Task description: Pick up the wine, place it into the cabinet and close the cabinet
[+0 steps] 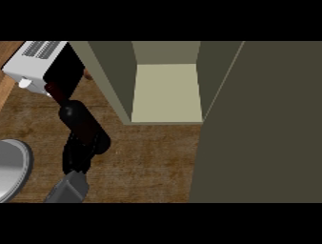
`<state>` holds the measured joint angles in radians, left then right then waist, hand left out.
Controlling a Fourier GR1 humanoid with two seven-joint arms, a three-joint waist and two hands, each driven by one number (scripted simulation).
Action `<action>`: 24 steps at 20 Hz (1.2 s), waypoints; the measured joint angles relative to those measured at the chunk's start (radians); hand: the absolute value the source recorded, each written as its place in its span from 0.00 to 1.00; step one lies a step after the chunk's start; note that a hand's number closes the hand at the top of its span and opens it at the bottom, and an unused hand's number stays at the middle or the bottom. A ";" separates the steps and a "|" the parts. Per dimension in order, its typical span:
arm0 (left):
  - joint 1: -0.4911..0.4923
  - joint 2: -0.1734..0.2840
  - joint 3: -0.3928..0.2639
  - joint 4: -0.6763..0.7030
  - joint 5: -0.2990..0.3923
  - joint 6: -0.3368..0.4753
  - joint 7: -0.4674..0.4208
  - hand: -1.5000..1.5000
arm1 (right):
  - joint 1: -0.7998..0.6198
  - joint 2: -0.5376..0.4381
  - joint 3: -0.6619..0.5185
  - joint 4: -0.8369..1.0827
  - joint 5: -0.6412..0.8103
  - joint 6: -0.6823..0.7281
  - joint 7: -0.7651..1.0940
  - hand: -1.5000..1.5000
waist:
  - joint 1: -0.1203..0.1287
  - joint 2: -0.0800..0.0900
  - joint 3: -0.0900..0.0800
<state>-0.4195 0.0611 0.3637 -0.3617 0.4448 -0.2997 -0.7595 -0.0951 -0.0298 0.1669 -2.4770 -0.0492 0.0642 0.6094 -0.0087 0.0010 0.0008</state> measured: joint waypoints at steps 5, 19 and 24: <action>-0.042 0.010 0.009 0.032 0.027 -0.032 0.025 1.00 | 0.021 0.000 -0.004 0.000 -0.004 0.015 -0.014 0.00 | -0.003 0.001 -0.001; 0.080 0.057 -0.102 -0.107 -0.048 -0.053 0.009 1.00 | 0.064 -0.009 -0.049 0.005 -0.027 0.054 -0.046 0.00 | 0.006 -0.002 -0.001; 0.107 0.045 -0.122 -0.208 -0.025 -0.069 0.060 1.00 | 0.038 -0.002 -0.049 0.015 -0.028 0.049 -0.040 0.00 | 0.008 -0.002 -0.001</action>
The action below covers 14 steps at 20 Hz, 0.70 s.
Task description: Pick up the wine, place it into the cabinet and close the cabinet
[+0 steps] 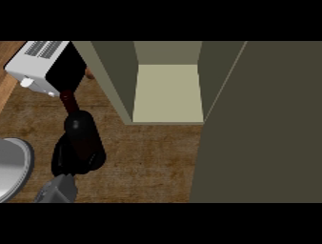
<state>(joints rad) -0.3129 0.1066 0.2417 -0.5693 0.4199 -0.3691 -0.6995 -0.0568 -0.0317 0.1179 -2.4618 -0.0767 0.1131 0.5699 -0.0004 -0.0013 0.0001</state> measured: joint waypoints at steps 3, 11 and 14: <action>0.023 -0.012 -0.026 -0.071 -0.002 0.004 0.030 1.00 | -0.002 0.006 0.000 0.014 -0.003 0.001 -0.019 0.00 | 0.001 0.000 0.000; 0.144 -0.085 -0.184 -0.367 -0.004 0.098 0.131 1.00 | -0.041 0.004 -0.005 0.005 -0.003 -0.015 0.025 0.00 | 0.004 -0.002 0.000; 0.195 -0.096 -0.289 -0.494 0.031 0.181 0.189 1.00 | -0.046 0.001 -0.014 0.007 -0.009 -0.013 0.032 0.00 | 0.004 -0.002 0.001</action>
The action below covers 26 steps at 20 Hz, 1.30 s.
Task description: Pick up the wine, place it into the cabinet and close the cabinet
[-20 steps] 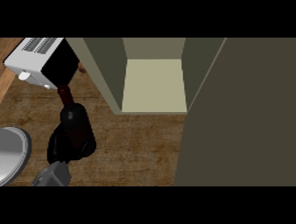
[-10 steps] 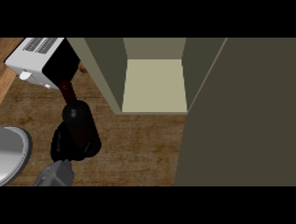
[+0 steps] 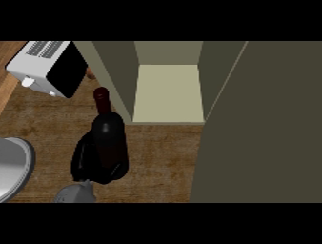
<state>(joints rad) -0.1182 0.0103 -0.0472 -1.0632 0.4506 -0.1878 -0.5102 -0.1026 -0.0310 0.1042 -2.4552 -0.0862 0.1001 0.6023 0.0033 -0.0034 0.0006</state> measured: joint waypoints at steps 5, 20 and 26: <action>0.041 -0.007 -0.141 -0.150 0.047 0.149 0.065 1.00 | -0.005 -0.003 -0.011 -0.001 -0.005 0.001 0.013 0.00 | -0.002 0.001 0.000; -0.077 -0.010 -0.363 -0.032 0.270 0.402 -0.028 1.00 | 0.018 -0.001 -0.001 0.003 -0.013 0.016 0.004 0.00 | -0.009 0.003 -0.001; -0.164 -0.010 -0.426 0.110 0.371 0.417 -0.141 1.00 | -0.004 -0.015 -0.037 0.020 -0.043 0.027 0.001 0.00 | -0.012 0.005 -0.001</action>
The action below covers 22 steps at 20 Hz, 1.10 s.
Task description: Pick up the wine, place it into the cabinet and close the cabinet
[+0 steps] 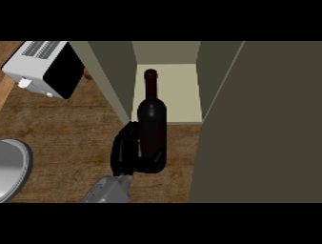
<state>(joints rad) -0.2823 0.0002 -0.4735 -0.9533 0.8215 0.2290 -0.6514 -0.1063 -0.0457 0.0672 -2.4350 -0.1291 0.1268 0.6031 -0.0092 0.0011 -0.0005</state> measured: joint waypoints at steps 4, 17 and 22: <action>-0.073 0.000 -0.036 0.069 0.063 0.019 -0.046 1.00 | -0.013 0.000 0.001 -0.002 -0.004 -0.006 0.013 0.00 | -0.001 0.000 0.000; -0.323 0.000 -0.021 0.267 0.207 0.041 -0.056 1.00 | 0.002 0.006 -0.030 0.055 -0.045 0.021 -0.063 0.00 | -0.006 0.002 0.000; -0.400 -0.001 0.008 0.349 0.242 0.025 -0.055 1.00 | 0.001 0.006 -0.025 0.048 -0.041 0.013 -0.059 0.00 | -0.009 0.003 0.000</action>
<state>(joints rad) -0.6825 -0.0004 -0.4658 -0.6045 1.0635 0.2545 -0.7063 -0.1051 -0.0393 0.0420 -2.3866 -0.1698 0.1398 0.5437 -0.0179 0.0037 -0.0008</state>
